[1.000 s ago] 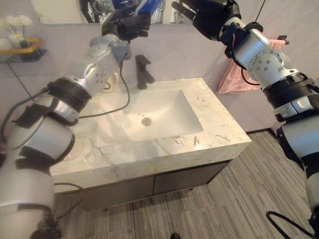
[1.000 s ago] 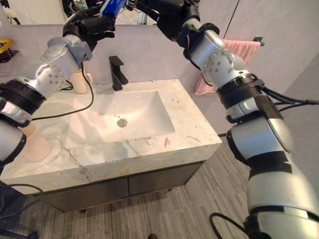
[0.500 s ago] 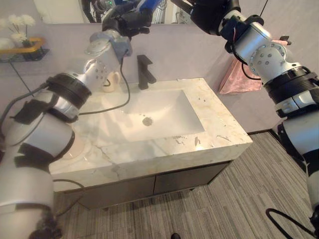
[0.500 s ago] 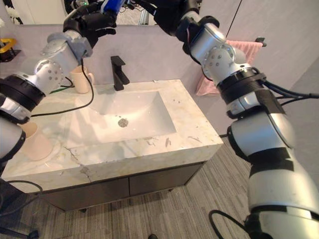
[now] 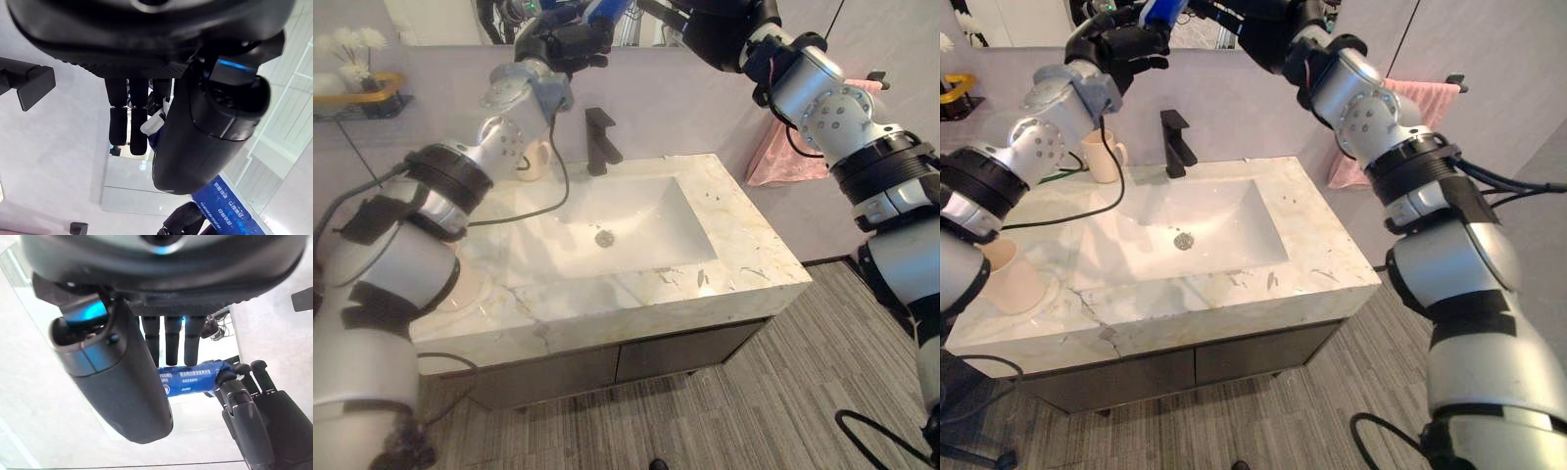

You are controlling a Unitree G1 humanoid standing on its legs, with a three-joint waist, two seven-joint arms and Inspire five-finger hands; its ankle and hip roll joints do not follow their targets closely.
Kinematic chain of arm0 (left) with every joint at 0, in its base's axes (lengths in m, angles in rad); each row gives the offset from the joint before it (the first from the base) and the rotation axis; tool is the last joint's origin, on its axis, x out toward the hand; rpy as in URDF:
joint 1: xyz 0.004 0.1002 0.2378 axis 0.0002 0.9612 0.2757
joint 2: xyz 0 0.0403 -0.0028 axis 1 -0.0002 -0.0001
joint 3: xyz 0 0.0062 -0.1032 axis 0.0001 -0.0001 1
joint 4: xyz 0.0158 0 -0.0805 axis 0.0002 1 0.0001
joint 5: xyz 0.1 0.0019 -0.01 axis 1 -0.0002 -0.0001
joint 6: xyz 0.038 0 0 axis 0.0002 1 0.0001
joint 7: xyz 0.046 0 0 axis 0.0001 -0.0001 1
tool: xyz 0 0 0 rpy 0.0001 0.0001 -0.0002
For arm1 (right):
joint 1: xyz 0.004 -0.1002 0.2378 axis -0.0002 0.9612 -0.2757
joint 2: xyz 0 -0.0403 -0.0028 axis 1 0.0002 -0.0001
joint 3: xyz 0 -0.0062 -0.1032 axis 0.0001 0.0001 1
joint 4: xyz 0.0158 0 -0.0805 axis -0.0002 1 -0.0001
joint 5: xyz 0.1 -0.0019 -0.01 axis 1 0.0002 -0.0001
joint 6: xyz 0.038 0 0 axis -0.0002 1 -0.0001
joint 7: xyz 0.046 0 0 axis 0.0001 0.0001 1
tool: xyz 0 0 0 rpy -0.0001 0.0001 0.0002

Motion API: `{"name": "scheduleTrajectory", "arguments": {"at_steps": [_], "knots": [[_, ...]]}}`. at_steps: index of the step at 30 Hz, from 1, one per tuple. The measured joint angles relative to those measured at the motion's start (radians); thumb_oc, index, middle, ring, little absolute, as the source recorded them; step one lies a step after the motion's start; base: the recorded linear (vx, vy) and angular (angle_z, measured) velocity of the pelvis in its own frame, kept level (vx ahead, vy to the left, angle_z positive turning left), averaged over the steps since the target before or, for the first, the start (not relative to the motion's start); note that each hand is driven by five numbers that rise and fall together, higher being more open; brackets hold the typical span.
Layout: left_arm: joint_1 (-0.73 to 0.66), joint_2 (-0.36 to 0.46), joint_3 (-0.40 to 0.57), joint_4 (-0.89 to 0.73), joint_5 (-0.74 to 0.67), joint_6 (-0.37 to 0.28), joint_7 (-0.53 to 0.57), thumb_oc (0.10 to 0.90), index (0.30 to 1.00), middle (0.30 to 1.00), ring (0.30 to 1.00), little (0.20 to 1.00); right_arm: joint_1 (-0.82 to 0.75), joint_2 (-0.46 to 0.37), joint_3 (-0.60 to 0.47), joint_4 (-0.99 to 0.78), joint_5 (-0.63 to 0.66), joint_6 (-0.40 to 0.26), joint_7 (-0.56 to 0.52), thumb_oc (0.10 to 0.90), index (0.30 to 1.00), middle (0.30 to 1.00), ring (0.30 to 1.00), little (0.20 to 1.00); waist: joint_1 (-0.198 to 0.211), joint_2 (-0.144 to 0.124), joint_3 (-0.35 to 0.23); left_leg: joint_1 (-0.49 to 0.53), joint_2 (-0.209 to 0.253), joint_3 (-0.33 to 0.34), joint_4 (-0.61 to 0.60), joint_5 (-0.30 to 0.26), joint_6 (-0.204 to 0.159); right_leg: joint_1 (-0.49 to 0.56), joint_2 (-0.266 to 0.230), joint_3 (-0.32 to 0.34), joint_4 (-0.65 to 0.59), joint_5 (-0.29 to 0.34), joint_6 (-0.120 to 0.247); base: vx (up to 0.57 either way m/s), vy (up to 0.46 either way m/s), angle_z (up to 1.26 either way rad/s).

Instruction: Organize the bathroom.

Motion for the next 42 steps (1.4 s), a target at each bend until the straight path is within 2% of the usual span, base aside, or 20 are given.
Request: {"name": "scheduleTrajectory", "arguments": {"at_steps": [9, 10, 12, 21, 22, 24, 25, 30, 39, 42], "knots": [[0.0, -0.001, -0.016, -0.001, 0.0, 0.0, -0.007, 0.4, 0.3, 0.3, 0.3, 0.3, -0.002, 0.0, 0.009, 0.023, 0.0, -0.001, -0.018, 0.4, 0.3, 0.3, 0.3, 0.3, 0.004, 0.0, 0.0, 0.0, 0.0, -0.002, 0.0, 0.0, 0.0, 0.001, 0.0, -0.002, 0.0, -0.002, -0.002, 0.0, 0.0, 0.0], [0.0, -0.001, -0.016, -0.001, 0.0, 0.0, -0.01, 0.447, 0.371, 0.371, 0.371, 0.371, -0.002, 0.0, 0.009, 0.024, 0.0, -0.001, -0.022, 0.4, 0.3, 0.3, 0.3, 0.3, 0.004, 0.0, 0.0, -0.001, 0.0, -0.002, 0.0, 0.0, 0.0, 0.001, 0.0, -0.003, 0.0, -0.002, -0.003, 0.0, 0.0, 0.0], [0.0, -0.002, -0.016, -0.003, 0.0, 0.0, -0.013, 0.8, 0.9, 0.9, 0.9, 0.9, -0.008, 0.0, 0.009, 0.036, 0.0, -0.002, -0.027, 0.4, 0.3, 0.3, 0.3, 0.3, 0.006, 0.0, 0.0, -0.001, 0.0, -0.002, 0.0, 0.0, 0.0, 0.0, 0.0, -0.003, 0.0, -0.002, -0.003, 0.0, 0.0, 0.0], [0.0, 0.007, -0.016, 0.008, 0.039, 0.0, -0.008, 0.8, 0.9, 0.9, 0.9, 0.9, -0.018, -0.01, 0.009, 0.064, -0.003, -0.002, -0.036, 0.4, 0.3, 0.3, 0.3, 0.3, 0.005, 0.0, 0.0, -0.001, 0.0, -0.002, 0.0, 0.0, 0.0, 0.001, -0.001, -0.003, 0.0, -0.002, -0.003, 0.0, 0.0, 0.0], [-0.002, 0.023, -0.029, 0.008, 0.128, -0.002, -0.007, 0.8, 0.9, 0.9, 0.9, 0.9, -0.018, -0.015, 0.009, 0.067, -0.003, -0.001, -0.037, 0.4, 0.3, 0.3, 0.3, 0.3, 0.005, 0.0, 0.0, -0.001, 0.0, -0.002, 0.0, 0.0, 0.0, 0.001, -0.001, -0.003, 0.0, -0.002, -0.003, 0.0, 0.0, 0.0], [-0.009, 0.03, -0.05, 0.008, 0.193, -0.012, -0.011, 0.8, 0.9, 0.9, 0.9, 0.9, -0.018, -0.016, 0.009, 0.075, -0.003, -0.001, -0.038, 0.4, 0.3, 0.3, 0.3, 0.3, 0.005, 0.0, 0.0, -0.001, 0.0, -0.003, 0.0, 0.0, 0.0, 0.001, -0.001, -0.003, 0.0, -0.002, -0.003, 0.01, 0.0, 0.02], [-0.049, 0.032, -0.11, 0.008, 0.299, -0.02, -0.011, 0.8, 0.9, 0.9, 0.9, 0.9, -0.019, -0.016, 0.009, 0.089, -0.003, -0.001, -0.042, 0.4, 0.3, 0.3, 0.3, 0.3, 0.013, 0.0, 0.0, -0.003, 0.0, -0.007, 0.0, 0.001, 0.0, 0.0, -0.006, -0.006, 0.0, -0.003, -0.004, 0.02, 0.002, 0.05], [-0.127, 0.041, -0.172, 0.02, 0.482, -0.022, 0.003, 0.8, 0.9, 0.9, 0.9, 0.9, -0.03, -0.022, 0.008, 0.104, 0.032, -0.003, -0.048, 0.4, 0.3, 0.3, 0.3, 0.3, 0.023, 0.0, 0.0, -0.006, -0.001, -0.016, 0.0, 0.002, -0.001, 0.001, -0.006, -0.011, 0.0, -0.007, -0.009, 0.02, 0.004, 0.06], [-0.209, 0.075, -0.191, 0.031, 0.538, -0.024, 0.05, 0.8, 0.9, 0.9, 0.9, 0.9, -0.103, -0.034, 0.008, 0.108, 0.038, -0.002, -0.046, 0.4, 0.3, 0.3, 0.3, 0.3, 0.032, 0.0, 0.0, -0.013, -0.001, -0.04, 0.0, 0.005, -0.004, 0.005, -0.007, -0.035, 0.0, -0.013, -0.019, 0.02, 0.007, 0.08], [-0.216, 0.078, -0.191, 0.029, 0.558, -0.025, 0.085, 0.8, 0.9, 0.9, 0.9, 0.9, -0.106, -0.034, 0.004, 0.108, 0.038, -0.002, -0.034, 0.4, 0.3, 0.3, 0.3, 0.3, 0.047, 0.0, 0.0, -0.013, -0.001, -0.044, 0.0, 0.006, -0.004, 0.006, -0.007, -0.037, 0.0, -0.015, -0.02, 0.02, 0.002, 0.04]]}}
